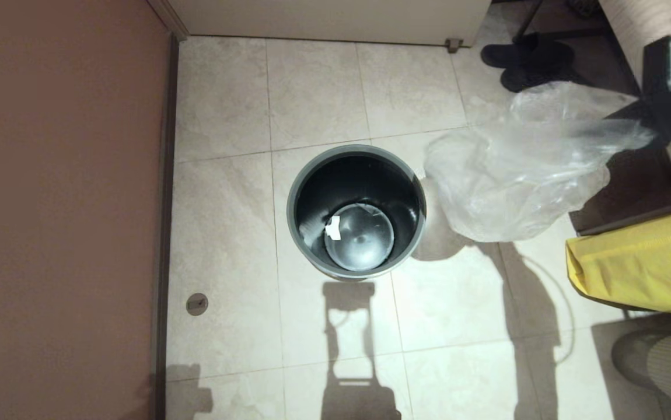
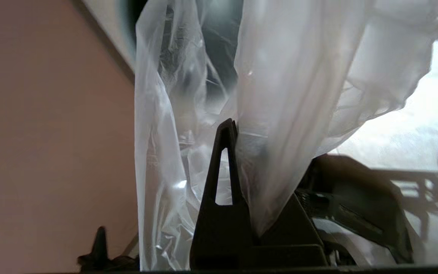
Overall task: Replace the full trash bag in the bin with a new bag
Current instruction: Put the new garbage bag on the trash can
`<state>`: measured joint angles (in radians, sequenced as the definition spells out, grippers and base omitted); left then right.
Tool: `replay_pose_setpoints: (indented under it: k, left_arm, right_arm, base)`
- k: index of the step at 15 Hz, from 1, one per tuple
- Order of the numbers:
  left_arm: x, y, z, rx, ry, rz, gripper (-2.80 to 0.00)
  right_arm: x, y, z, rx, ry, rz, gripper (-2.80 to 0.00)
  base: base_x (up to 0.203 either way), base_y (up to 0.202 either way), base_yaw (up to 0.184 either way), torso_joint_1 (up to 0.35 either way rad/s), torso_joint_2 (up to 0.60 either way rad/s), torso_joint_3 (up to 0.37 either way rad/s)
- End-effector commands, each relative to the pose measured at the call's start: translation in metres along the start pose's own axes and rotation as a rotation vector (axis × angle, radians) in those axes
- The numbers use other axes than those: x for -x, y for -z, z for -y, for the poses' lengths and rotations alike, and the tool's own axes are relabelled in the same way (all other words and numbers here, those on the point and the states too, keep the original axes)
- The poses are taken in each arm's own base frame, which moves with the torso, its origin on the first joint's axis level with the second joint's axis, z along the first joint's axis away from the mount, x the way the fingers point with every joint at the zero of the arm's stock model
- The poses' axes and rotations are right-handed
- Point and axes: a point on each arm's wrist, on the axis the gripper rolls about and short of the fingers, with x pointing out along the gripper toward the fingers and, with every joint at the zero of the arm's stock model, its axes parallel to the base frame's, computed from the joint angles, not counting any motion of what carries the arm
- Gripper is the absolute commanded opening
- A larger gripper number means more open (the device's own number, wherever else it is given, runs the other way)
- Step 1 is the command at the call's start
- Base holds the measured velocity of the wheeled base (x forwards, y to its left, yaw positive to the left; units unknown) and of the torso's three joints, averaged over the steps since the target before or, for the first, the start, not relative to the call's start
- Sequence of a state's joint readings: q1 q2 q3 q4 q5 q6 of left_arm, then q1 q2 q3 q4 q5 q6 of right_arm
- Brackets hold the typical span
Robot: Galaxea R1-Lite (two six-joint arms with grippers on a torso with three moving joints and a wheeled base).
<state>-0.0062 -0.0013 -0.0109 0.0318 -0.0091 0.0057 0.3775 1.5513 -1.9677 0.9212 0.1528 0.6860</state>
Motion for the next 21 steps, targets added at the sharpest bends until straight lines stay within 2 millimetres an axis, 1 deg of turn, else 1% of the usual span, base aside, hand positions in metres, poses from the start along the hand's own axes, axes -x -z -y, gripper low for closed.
replay_pose_setpoints:
  k: [1, 3, 4, 6, 9, 11, 12, 14, 15, 17, 19, 21]
  left_arm:
    - [0.000, 0.000, 0.000, 0.000, 0.000, -0.002, -2.80]
    - [0.000, 0.000, 0.000, 0.000, 0.000, -0.002, -2.80]
    - [0.000, 0.000, 0.000, 0.000, 0.000, -0.002, -2.80]
    - [0.000, 0.000, 0.000, 0.000, 0.000, -0.002, -2.80]
    - [0.000, 0.000, 0.000, 0.000, 0.000, -0.003, -2.80]
    - [0.000, 0.000, 0.000, 0.000, 0.000, -0.002, -2.80]
    - [0.000, 0.000, 0.000, 0.000, 0.000, -0.002, -2.80]
    - [0.000, 0.000, 0.000, 0.000, 0.000, -0.002, -2.80]
    - [0.000, 0.000, 0.000, 0.000, 0.000, -0.002, -2.80]
    - [0.000, 0.000, 0.000, 0.000, 0.000, -0.002, -2.80]
    - [0.000, 0.000, 0.000, 0.000, 0.000, -0.002, -2.80]
    - [0.000, 0.000, 0.000, 0.000, 0.000, -0.002, -2.80]
  right_arm:
    - [0.050, 0.007, -0.009, 0.024, -0.116, 0.098, -2.80]
    - [0.069, 0.012, -0.019, 0.039, -0.234, 0.118, -2.80]
    - [0.075, 0.013, -0.024, 0.037, -0.314, 0.098, -2.80]
    - [0.075, 0.013, -0.028, 0.041, -0.414, 0.038, -2.80]
    - [0.059, 0.012, -0.038, 0.079, -0.555, -0.073, -2.80]
    - [0.039, 0.017, -0.047, 0.110, -0.617, -0.113, -2.80]
    - [0.025, 0.021, -0.052, 0.129, -0.647, -0.130, -2.80]
    - [-0.017, 0.029, -0.062, 0.182, -0.745, -0.185, -2.80]
    - [-0.033, 0.031, -0.065, 0.199, -0.791, -0.231, -2.80]
    - [-0.067, 0.036, -0.066, 0.211, -0.835, -0.301, -2.80]
    - [-0.097, 0.043, -0.061, 0.226, -0.853, -0.318, -2.80]
    - [-0.131, 0.052, -0.054, 0.268, -0.938, -0.374, -2.80]
  base:
    - [0.000, 0.000, 0.000, 0.000, 0.00, 0.000]
    - [0.000, 0.000, 0.000, 0.000, 0.00, 0.000]
    - [0.000, 0.000, 0.000, 0.000, 0.00, 0.000]
    - [0.000, 0.000, 0.000, 0.000, 0.00, 0.000]
    - [0.000, 0.000, 0.000, 0.000, 0.00, 0.000]
    - [0.000, 0.000, 0.000, 0.000, 0.00, 0.000]
    - [0.000, 0.000, 0.000, 0.000, 0.00, 0.000]
    - [0.000, 0.000, 0.000, 0.000, 0.00, 0.000]
    - [0.000, 0.000, 0.000, 0.000, 0.00, 0.000]
    - [0.000, 0.000, 0.000, 0.000, 0.00, 0.000]
    - [0.000, 0.000, 0.000, 0.000, 0.00, 0.000]
    - [0.000, 0.000, 0.000, 0.000, 0.00, 0.000]
